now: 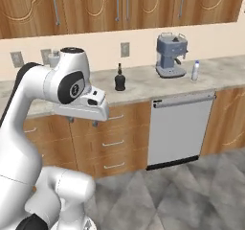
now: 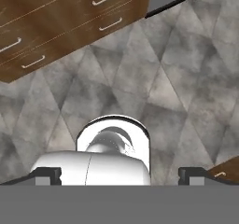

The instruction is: Place the drinks on the dining counter in a tight cluster.

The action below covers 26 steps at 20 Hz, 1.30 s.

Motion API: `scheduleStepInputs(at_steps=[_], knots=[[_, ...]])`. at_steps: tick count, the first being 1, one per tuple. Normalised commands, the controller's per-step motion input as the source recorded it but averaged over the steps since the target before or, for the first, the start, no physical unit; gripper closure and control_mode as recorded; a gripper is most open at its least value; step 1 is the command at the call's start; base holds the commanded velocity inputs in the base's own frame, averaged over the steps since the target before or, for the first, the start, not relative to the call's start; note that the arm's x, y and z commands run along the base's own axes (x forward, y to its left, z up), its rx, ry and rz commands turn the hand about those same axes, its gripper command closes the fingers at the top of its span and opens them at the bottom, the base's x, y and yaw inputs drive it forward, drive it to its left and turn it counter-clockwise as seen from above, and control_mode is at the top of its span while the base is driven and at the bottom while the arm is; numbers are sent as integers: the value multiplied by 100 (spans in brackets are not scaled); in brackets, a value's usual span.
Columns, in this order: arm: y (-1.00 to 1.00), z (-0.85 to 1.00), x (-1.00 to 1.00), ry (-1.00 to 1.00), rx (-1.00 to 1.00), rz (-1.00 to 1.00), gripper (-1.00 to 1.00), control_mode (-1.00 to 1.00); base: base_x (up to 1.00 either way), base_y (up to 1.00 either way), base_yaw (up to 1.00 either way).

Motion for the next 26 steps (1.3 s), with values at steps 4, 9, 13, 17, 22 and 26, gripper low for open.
scheduleStepInputs(at_steps=[4, 9, 13, 17, 22, 26], knots=[[0, 0, 0, 0, 0, 0, -100, 100, 100, -89, 45], [0, 0, 0, 0, 0, 0, -100, 100, 100, -72, 50], [0, 0, 0, 0, 0, 0, -100, 100, 81, -46, 67], [0, 0, 0, 0, 0, 0, -100, 100, 77, -6, 54], [0, 0, 0, 0, 0, 0, -100, 100, 62, -11, 7], [0, 0, 0, 0, 0, 0, -100, 100, 63, -1, -44]])
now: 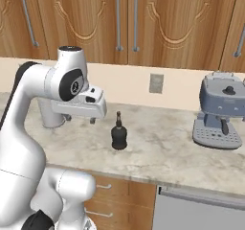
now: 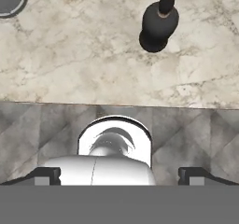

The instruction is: Place the drinks on the dining counter in a tight cluster.

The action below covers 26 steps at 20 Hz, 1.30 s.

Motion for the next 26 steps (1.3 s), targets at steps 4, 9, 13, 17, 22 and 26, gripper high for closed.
scheduleStepInputs(at_steps=[4, 9, 13, 17, 22, 26], knots=[[0, 0, 0, 0, 0, 0, -100, 100, 53, 2, -55], [0, 0, 0, 0, 0, 0, -100, 100, 94, 12, -16], [0, 0, 0, 0, 0, 0, -100, 100, 0, 0, 0], [0, 0, 0, 0, 0, 0, -100, 100, 0, 0, 0], [0, -3, 3, 0, 0, 0, -100, -100, 0, 0, 0], [0, -57, 59, -2, 12, 18, -100, -100, 0, 0, 0]])
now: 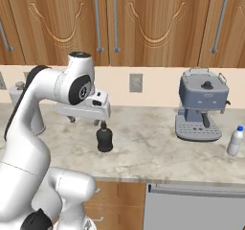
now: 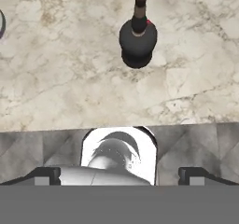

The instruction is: Place the drinks on the dining counter in a tight cluster.

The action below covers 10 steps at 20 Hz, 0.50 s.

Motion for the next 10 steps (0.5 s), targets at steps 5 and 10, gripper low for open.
scheduleStepInputs(at_steps=[5, 10], knots=[[-8, -91, 77, -20, 9, 30, -100, -100, 0, 0, 0], [-39, -23, 60, -29, 7, 27, -100, -100, 0, 0, 0]])
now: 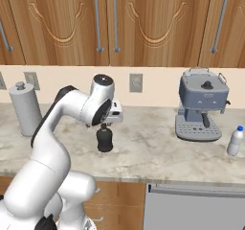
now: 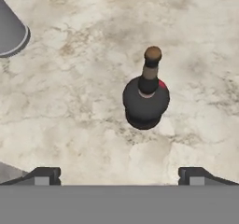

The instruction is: Place the drinks on the dining counter in a tight cluster.

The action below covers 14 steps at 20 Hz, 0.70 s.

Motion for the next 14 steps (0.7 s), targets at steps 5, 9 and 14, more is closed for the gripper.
scheduleStepInputs(at_steps=[5, 9, 14], knots=[[-39, 0, 55, -10, 7, 10, -100, -100, 0, 0, 0], [0, -1, 90, -6, 23, 4, -100, -100, 0, 0, 0], [-7, 0, 28, 0, 26, 21, -100, -100, 0, 0, 0]])
